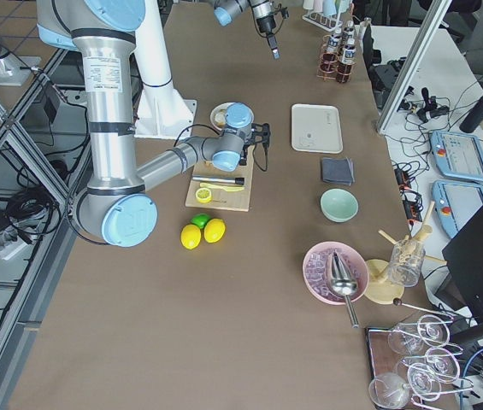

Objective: Make sandwich and place on tray
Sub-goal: 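Move the right gripper over the board's bread slice while the left arm advances, then grasp the bread slice on the cutting board with the right gripper and lift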

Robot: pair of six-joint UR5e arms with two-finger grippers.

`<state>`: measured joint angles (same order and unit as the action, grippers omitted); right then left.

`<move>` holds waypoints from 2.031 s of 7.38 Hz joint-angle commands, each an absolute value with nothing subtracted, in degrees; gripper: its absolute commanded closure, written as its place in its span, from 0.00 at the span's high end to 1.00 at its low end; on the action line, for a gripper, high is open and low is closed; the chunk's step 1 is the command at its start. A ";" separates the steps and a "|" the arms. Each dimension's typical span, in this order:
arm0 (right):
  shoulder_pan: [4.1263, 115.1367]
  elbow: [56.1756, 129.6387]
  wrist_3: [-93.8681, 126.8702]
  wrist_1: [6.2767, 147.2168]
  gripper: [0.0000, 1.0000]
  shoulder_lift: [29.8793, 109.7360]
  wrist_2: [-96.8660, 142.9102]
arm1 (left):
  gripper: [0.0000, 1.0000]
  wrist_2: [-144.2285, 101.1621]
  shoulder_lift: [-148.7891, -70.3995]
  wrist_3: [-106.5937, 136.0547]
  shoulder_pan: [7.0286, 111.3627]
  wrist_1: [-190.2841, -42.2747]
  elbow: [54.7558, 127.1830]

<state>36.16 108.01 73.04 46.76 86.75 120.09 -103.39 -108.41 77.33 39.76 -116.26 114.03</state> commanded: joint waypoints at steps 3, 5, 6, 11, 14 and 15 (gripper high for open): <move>30.33 109.94 73.04 46.67 1.00 90.95 118.65 | 0.98 -103.36 -108.37 77.26 39.73 -116.28 113.73; 27.44 109.95 73.12 46.76 0.97 91.14 115.60 | 0.98 -103.36 -108.37 77.26 39.73 -116.28 113.99; 26.81 109.95 73.04 46.76 0.95 91.14 114.71 | 0.98 -103.36 -108.37 77.26 39.73 -116.28 113.99; 25.93 109.51 73.13 46.76 0.80 91.23 114.52 | 0.97 -103.36 -108.46 77.17 39.73 -116.28 113.99; 25.75 109.16 73.13 46.76 0.61 91.32 114.52 | 0.97 -103.36 -108.46 77.08 39.73 -116.28 113.99; 25.75 109.16 73.13 46.76 0.38 91.32 114.52 | 0.97 -103.36 -108.46 76.99 39.73 -116.28 113.91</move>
<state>25.79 109.27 73.12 46.76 91.30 114.52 -103.36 -108.46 77.12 39.73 -116.28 113.99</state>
